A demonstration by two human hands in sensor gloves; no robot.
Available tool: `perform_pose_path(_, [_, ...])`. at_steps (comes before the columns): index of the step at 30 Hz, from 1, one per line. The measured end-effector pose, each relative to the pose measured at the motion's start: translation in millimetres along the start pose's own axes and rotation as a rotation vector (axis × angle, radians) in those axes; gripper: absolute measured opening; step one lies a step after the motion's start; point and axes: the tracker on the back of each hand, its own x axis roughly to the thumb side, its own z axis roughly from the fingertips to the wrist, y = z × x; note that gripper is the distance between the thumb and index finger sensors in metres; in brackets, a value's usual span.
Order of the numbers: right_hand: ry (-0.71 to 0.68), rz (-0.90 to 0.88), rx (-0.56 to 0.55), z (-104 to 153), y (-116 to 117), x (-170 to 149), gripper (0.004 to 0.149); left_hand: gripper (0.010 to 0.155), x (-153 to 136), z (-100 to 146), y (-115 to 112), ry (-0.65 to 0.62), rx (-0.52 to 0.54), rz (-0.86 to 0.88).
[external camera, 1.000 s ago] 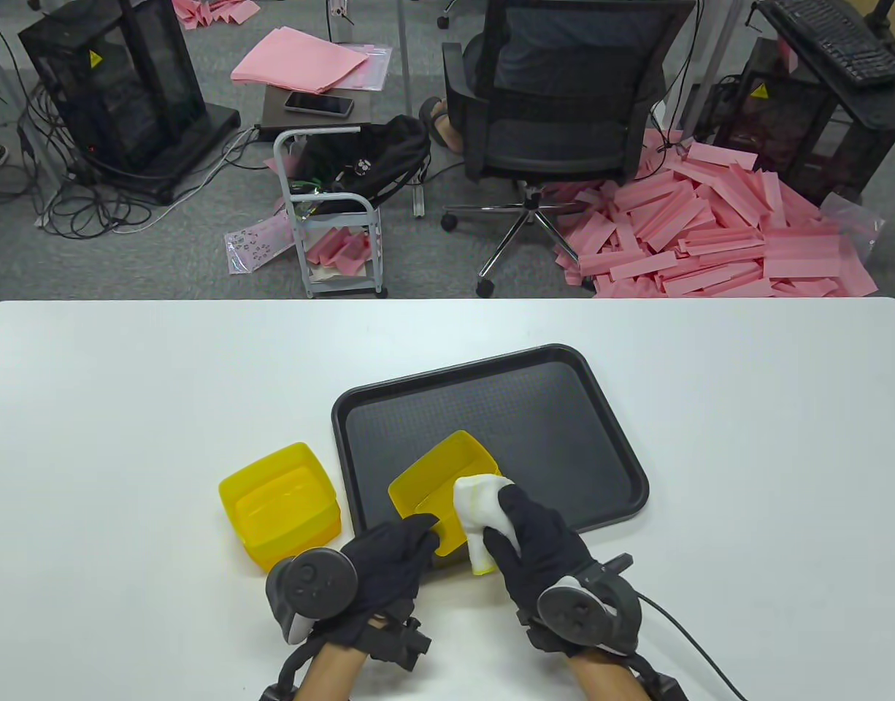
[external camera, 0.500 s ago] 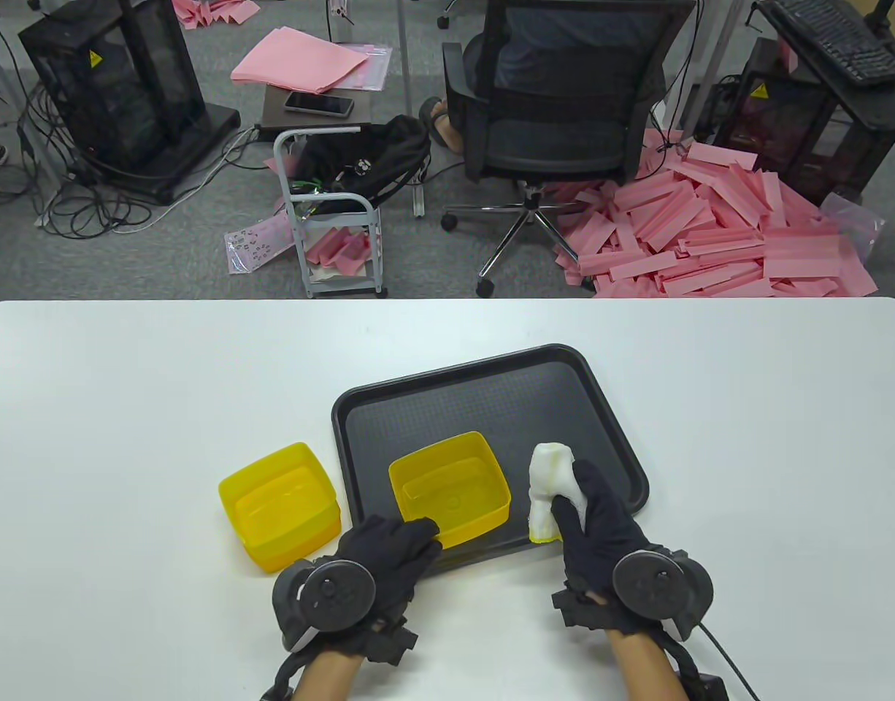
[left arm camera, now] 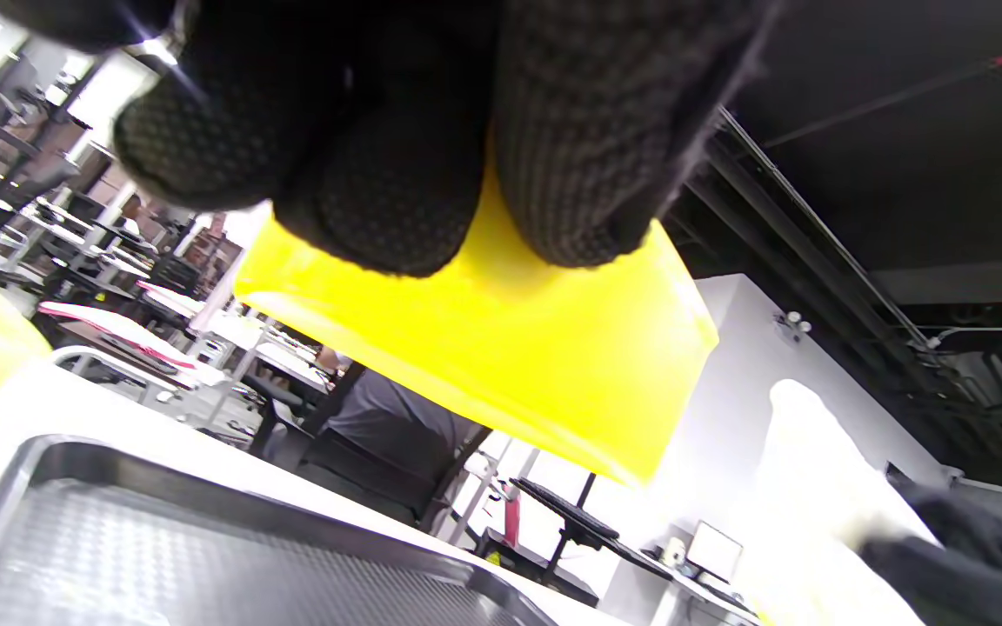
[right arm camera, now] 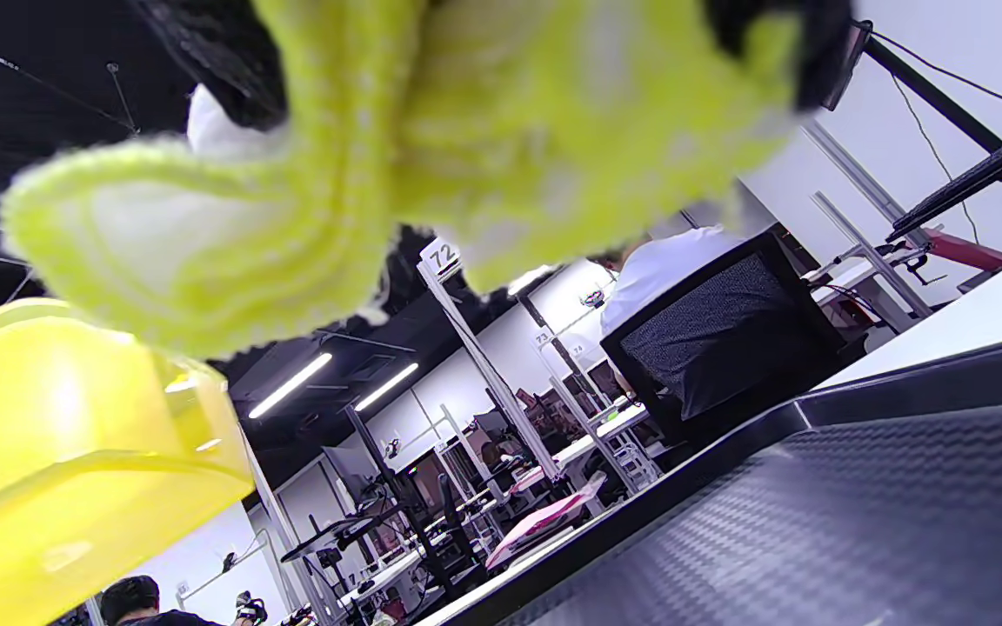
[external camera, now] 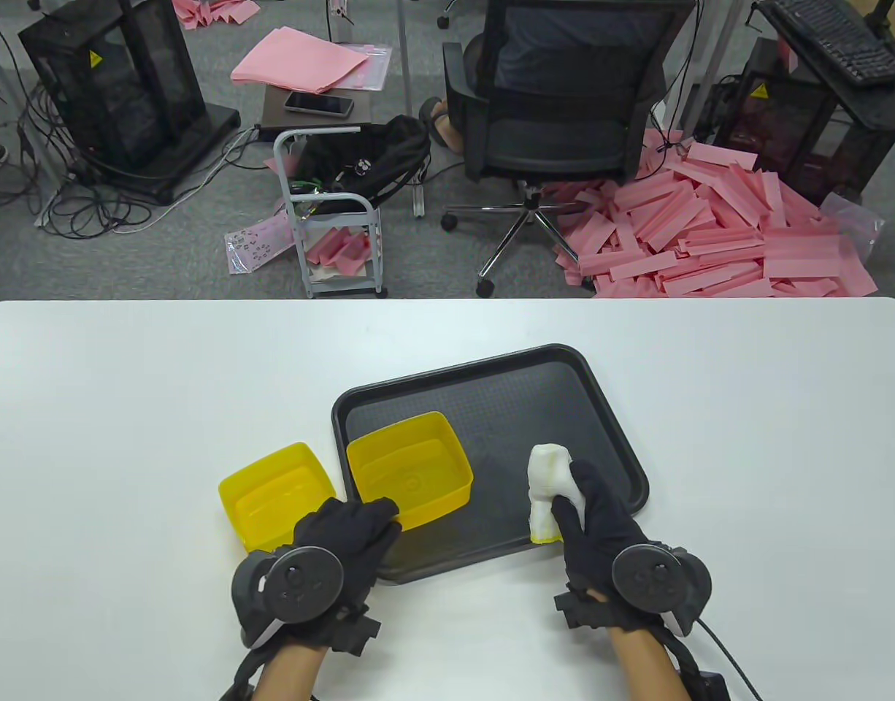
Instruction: Wipe plastic food containers with dish cloth
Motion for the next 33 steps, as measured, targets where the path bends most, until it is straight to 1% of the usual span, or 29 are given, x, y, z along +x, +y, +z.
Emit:
perform_pose_path(7, [0.019,-0.007,0.021,-1,4,-4,0.059,0.041,-35,3,48,0.114,0.056,-0.048])
perform_pose_path(9, [0.022,-0.006,0.028,-2,5,-5,0.059,0.041,-46,5,60,0.147,0.065,-0.075])
perform_pose_path(12, [0.028,-0.005,0.04,-2,7,-7,0.059,0.041,-62,10,71,0.198,0.079,-0.079])
perform_pose_path(16, [0.033,0.0,0.048,-2,8,-7,0.059,0.041,-77,19,72,0.232,0.064,-0.101])
perform_pose_path(20, [0.036,0.004,0.052,-2,8,-7,0.059,0.041,-88,27,65,0.257,0.033,-0.122])
perform_pose_path(25, [0.039,0.006,0.057,-2,7,-7,0.059,0.041,-96,32,55,0.267,0.008,-0.141])
perform_pose_path(33, [0.042,0.01,0.071,-3,9,-7,0.058,0.041,-101,38,49,0.264,-0.011,-0.141])
